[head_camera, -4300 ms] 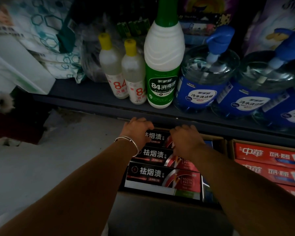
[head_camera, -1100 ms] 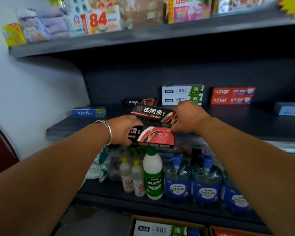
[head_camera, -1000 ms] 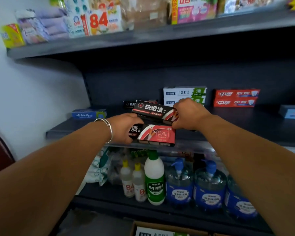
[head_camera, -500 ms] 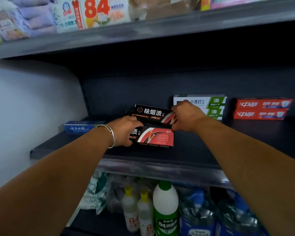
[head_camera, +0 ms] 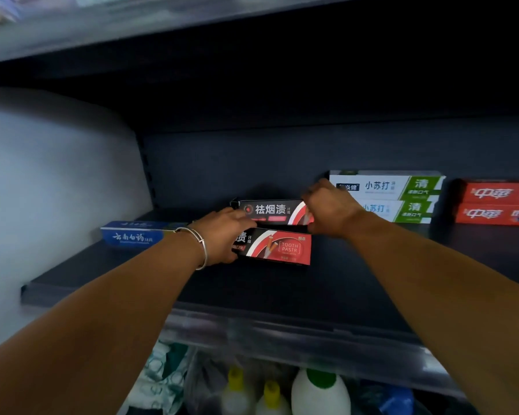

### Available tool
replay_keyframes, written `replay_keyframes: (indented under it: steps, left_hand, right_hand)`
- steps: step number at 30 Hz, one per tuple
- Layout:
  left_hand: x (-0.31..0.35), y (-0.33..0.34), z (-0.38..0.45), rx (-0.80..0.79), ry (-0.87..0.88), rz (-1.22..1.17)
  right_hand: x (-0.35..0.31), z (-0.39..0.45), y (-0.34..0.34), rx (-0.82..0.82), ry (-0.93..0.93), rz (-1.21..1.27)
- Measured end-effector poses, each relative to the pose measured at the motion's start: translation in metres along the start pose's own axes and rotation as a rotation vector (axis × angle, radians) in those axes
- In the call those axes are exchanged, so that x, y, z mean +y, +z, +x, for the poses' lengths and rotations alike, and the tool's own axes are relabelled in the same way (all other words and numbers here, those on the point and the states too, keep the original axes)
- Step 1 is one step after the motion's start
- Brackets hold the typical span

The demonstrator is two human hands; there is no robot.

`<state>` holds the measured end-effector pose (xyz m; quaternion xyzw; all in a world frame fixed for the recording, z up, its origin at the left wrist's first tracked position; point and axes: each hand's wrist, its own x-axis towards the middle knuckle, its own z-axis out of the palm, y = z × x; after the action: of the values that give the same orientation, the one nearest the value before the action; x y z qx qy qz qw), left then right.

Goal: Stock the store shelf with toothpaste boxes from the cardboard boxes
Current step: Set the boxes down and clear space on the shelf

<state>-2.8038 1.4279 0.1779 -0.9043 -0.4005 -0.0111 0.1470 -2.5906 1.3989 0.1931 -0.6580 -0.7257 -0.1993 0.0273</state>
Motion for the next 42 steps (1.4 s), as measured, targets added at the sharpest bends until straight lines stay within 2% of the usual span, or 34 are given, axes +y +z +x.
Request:
replay_keyframes:
  steps: [14,31,37,42]
  left_hand:
    - [-0.026,0.025,0.017,0.037,0.010,-0.077]
    - [-0.032,0.029,0.019,0.045,0.008,-0.053]
    - [-0.029,0.027,0.018,0.038,0.003,-0.043]
    - [-0.027,0.029,0.020,0.056,0.005,-0.016]
  right_hand:
    - [-0.011,0.063,0.036,-0.030,-0.063,-0.053]
    - [-0.010,0.075,0.056,-0.002,-0.157,-0.040]
    - [0.003,0.068,0.061,-0.040,-0.082,0.023]
    - [0.000,0.071,0.060,0.015,-0.086,0.015]
